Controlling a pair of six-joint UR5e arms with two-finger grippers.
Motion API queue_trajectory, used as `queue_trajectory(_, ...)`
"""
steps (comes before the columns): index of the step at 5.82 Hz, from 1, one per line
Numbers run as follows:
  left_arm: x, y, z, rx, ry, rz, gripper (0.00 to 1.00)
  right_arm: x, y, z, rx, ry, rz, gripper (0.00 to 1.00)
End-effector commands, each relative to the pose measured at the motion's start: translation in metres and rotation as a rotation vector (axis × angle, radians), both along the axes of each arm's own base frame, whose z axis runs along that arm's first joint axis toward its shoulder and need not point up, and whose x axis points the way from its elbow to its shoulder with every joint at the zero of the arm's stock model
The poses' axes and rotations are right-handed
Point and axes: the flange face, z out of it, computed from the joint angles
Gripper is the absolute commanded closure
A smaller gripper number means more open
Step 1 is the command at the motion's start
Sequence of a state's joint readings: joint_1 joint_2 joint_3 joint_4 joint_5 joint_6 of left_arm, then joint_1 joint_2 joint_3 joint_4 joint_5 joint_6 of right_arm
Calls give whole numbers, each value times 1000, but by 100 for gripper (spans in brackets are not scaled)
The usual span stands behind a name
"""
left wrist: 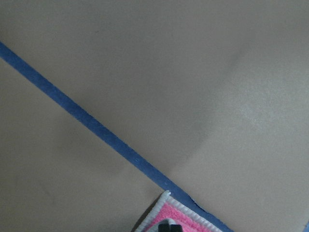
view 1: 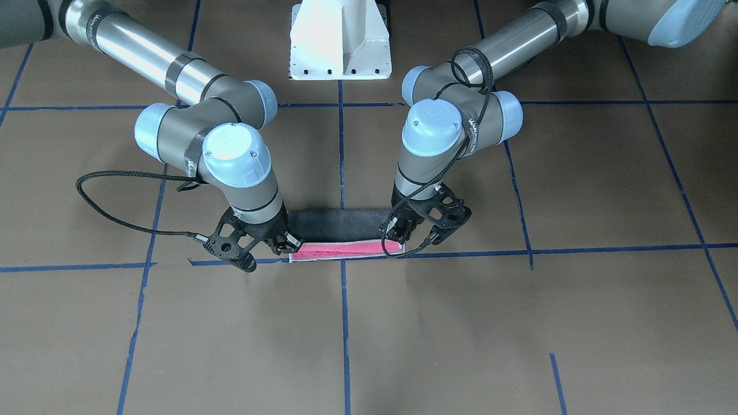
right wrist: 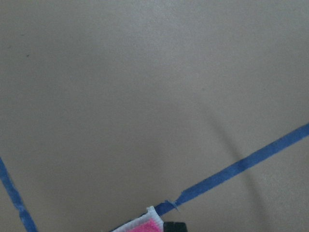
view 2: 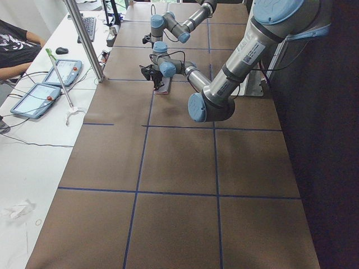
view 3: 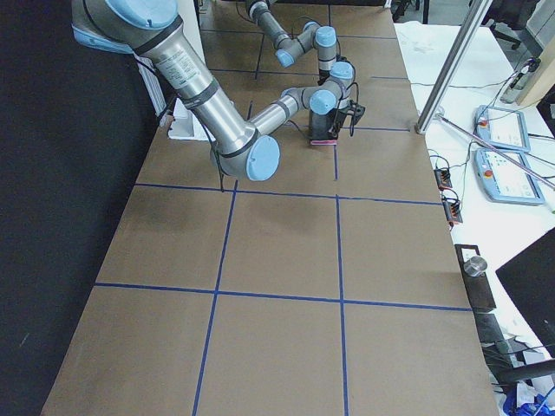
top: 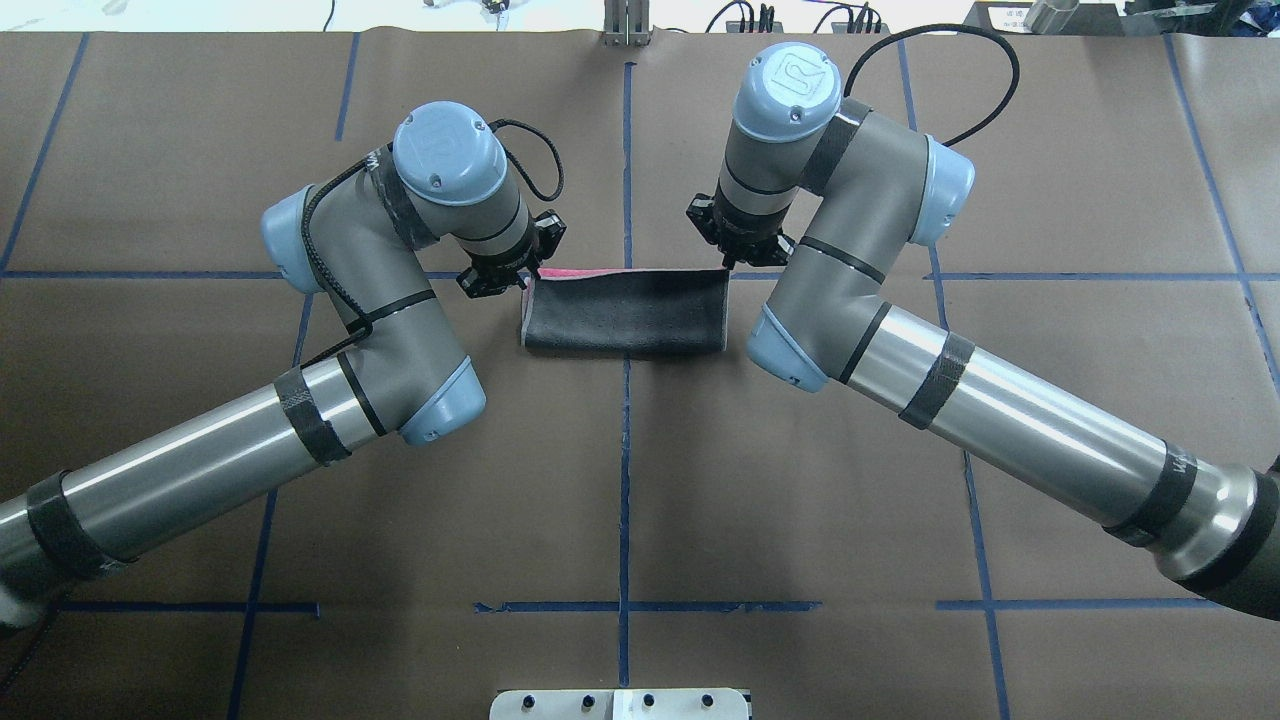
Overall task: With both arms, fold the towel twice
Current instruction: 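Lay the folded edge down on the far edge and release both grippers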
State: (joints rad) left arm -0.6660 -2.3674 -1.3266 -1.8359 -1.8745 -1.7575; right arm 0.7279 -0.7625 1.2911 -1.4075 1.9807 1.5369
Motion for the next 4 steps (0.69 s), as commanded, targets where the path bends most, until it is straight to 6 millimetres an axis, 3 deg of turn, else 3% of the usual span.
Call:
queue_trajectory(1,-4,-4,0,21,-4,10,0,11,-10,-1,25,0,-7,93)
queue_trajectory(2,-6,-6,-1,21,-4,7,0,13,-9,-5,29,-19,-11,1)
queue_trajectory(4,-10,-8,-1,12,4,15,0,13,-7,0,61,-40,-13,0)
